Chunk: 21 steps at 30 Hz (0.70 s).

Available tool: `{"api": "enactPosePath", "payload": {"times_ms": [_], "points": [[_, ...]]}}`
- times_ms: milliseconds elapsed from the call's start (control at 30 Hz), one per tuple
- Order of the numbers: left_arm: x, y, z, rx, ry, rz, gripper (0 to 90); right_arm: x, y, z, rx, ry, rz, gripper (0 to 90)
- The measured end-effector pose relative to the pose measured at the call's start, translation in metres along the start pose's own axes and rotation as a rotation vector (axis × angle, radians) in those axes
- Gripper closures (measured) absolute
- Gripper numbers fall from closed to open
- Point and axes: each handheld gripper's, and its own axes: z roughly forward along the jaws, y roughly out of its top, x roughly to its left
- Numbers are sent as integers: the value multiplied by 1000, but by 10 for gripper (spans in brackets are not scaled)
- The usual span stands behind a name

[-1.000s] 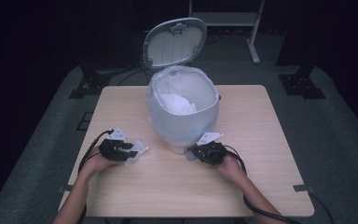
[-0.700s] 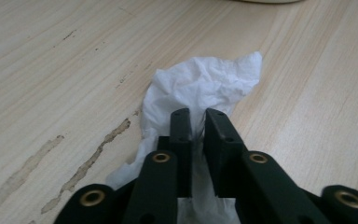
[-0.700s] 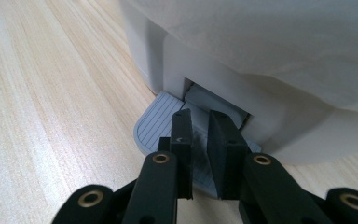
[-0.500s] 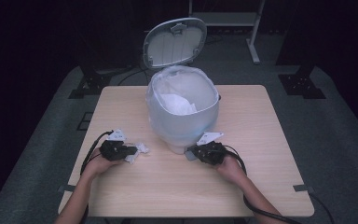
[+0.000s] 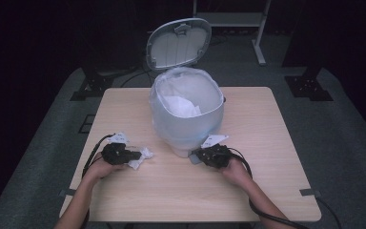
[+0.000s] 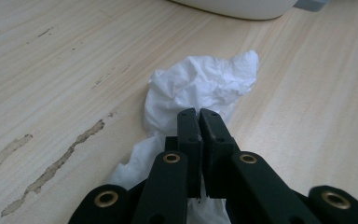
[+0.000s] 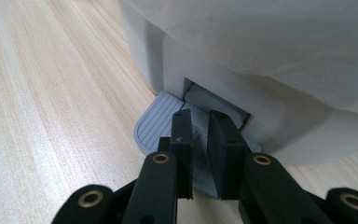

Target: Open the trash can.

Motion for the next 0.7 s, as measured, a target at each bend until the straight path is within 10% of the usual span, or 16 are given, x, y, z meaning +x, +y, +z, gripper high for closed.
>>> {"api": "enactPosePath", "payload": {"times_ms": [700], "points": [[-17, 14, -31, 28, -34, -16, 875, 0, 2, 0, 18, 7, -22, 800]]}}
